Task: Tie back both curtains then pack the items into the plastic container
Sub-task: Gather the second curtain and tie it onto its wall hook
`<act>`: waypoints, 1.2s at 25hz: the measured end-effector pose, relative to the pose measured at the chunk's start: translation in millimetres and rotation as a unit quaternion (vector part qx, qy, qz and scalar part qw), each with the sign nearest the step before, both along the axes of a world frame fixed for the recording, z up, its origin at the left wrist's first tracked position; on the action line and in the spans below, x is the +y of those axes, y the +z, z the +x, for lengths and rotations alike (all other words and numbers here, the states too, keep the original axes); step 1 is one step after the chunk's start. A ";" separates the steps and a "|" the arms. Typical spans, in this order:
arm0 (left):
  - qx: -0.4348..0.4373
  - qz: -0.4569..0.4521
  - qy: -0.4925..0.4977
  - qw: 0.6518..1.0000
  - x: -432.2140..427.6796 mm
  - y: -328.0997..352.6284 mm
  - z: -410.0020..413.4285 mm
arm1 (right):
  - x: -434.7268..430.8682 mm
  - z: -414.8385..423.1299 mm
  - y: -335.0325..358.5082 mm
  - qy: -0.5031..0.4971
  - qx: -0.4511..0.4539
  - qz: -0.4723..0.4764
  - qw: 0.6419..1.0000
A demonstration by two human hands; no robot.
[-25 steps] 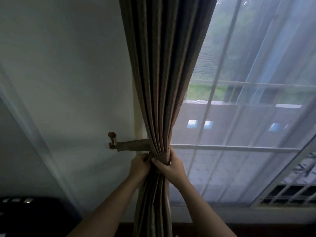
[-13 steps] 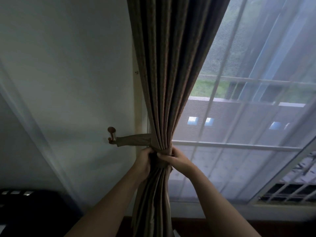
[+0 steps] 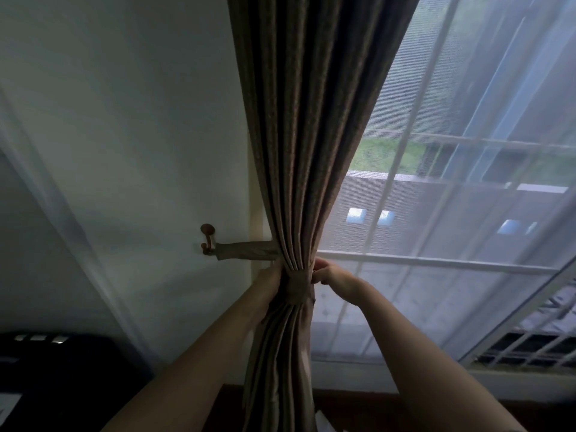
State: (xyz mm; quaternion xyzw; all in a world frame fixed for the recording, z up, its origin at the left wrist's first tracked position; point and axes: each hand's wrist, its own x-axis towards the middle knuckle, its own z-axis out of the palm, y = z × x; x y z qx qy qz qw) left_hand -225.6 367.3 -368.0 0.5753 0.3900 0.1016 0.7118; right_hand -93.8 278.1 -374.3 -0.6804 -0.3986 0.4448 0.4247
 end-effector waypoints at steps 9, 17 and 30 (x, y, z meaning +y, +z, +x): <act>-0.024 -0.031 0.011 0.999 -7.7 14.2 -4.7 | -8.1 27.2 -17.7 0.004 -0.048 -0.116 0.992; -0.039 -0.018 0.057 0.997 -9.1 6.1 5.3 | -3.0 7.6 40.4 -0.152 0.031 0.140 0.978; -0.099 -0.057 0.097 0.989 -15.8 8.7 4.9 | -1.6 9.5 23.5 -0.062 -0.169 -0.028 0.983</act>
